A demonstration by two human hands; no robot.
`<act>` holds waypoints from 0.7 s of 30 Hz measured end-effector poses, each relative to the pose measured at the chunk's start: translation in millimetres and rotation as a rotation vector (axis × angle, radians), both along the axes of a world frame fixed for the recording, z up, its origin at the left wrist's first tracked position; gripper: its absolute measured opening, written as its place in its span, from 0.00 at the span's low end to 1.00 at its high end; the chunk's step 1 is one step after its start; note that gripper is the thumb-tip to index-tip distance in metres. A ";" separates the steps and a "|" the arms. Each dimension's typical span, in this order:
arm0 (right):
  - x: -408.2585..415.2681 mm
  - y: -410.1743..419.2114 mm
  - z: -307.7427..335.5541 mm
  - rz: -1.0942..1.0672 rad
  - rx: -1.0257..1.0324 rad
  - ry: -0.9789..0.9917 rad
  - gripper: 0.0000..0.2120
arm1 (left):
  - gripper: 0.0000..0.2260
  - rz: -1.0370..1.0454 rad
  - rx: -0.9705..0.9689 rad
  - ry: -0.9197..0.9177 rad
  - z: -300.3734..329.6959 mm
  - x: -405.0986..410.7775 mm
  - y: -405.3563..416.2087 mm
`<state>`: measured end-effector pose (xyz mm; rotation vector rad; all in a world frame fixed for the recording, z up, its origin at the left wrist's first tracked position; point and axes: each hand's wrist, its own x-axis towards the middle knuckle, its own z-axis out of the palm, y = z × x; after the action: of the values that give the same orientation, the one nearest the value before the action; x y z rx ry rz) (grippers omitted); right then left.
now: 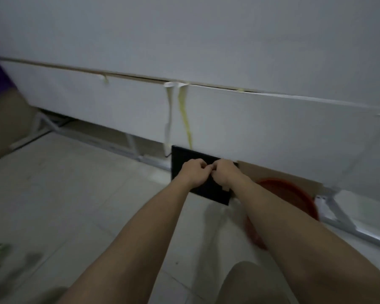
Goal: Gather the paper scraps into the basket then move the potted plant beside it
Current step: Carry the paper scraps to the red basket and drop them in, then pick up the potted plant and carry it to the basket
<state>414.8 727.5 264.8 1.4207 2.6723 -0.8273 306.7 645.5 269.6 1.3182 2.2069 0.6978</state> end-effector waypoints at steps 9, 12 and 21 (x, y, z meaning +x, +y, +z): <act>-190.6 -135.6 -37.6 0.390 -0.045 -0.042 0.20 | 0.20 0.457 -0.057 -0.007 -27.5 -150.3 -179.9; -244.3 -199.5 -53.4 0.514 -0.062 -0.074 0.19 | 0.21 0.623 -0.078 -0.032 -45.4 -191.5 -259.4; -354.6 -403.4 -104.1 0.855 -0.112 -0.114 0.18 | 0.22 1.023 -0.074 -0.202 -113.9 -254.6 -477.2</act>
<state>60.2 324.1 160.7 0.2049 2.6676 -0.7326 52.1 168.3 155.7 -0.0276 2.6027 1.0028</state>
